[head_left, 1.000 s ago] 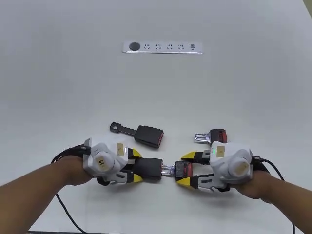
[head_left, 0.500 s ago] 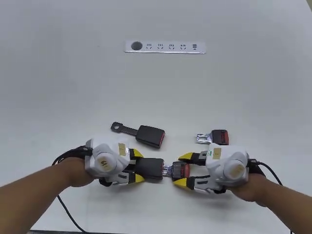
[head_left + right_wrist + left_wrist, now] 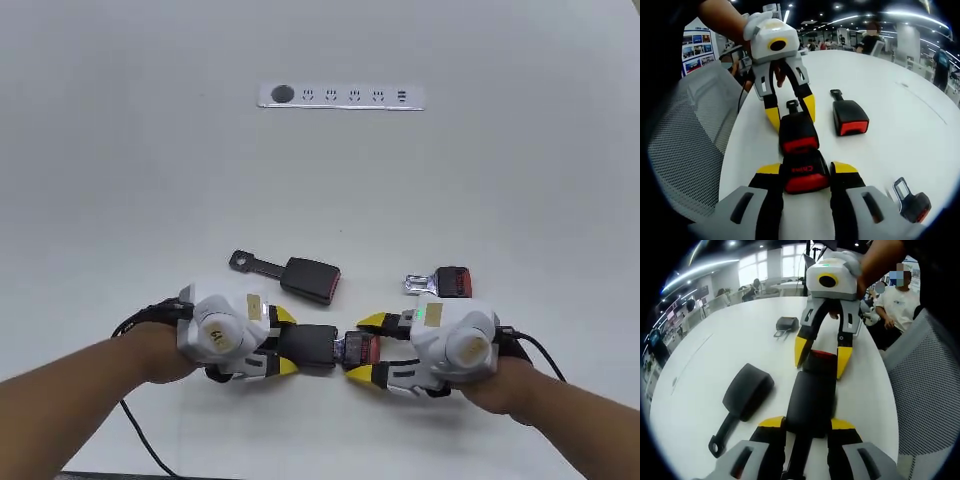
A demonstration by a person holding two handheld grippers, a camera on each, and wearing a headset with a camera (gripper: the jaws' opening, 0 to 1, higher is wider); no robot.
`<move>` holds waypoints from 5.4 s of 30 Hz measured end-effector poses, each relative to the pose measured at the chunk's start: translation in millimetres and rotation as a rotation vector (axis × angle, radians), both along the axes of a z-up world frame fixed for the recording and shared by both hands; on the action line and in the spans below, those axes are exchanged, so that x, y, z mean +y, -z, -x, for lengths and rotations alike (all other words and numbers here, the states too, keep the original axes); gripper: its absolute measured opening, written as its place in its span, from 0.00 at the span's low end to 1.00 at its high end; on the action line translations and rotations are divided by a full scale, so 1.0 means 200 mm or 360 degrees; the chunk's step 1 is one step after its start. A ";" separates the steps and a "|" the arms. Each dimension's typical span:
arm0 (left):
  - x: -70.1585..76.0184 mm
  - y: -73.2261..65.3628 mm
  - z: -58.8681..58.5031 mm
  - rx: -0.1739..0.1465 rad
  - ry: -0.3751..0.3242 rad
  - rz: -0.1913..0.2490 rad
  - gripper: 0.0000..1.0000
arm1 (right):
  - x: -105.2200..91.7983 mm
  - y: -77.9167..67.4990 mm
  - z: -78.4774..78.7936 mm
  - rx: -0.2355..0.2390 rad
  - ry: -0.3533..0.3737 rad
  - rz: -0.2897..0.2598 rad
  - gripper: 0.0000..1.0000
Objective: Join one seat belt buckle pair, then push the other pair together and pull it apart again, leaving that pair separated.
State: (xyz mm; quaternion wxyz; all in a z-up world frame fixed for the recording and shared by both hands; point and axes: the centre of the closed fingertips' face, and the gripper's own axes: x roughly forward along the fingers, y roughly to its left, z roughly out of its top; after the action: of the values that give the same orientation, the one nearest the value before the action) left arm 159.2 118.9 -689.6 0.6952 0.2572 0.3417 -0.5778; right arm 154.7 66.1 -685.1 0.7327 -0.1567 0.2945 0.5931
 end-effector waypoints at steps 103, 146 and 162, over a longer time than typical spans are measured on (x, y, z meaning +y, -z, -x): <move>0.02 -0.08 0.01 -0.0063 0.0048 -0.0018 0.52 | -0.03 -0.08 -0.09 0.0000 0.0233 -0.0077 0.64; 0.02 -0.22 -0.44 -0.0178 0.0154 -0.0001 0.63 | -0.63 -0.12 -0.47 -0.0031 0.0244 0.0082 0.69; -0.05 -0.04 -0.45 -0.0053 0.0369 -0.0067 0.54 | -0.69 -0.01 -0.43 0.0064 0.0046 0.0202 0.62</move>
State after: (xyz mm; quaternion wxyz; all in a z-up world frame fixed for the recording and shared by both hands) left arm 248.5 108.5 -681.1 0.6236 0.3192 0.3102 -0.6427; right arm 241.1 -71.8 -683.7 0.7237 -0.1867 0.3485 0.5656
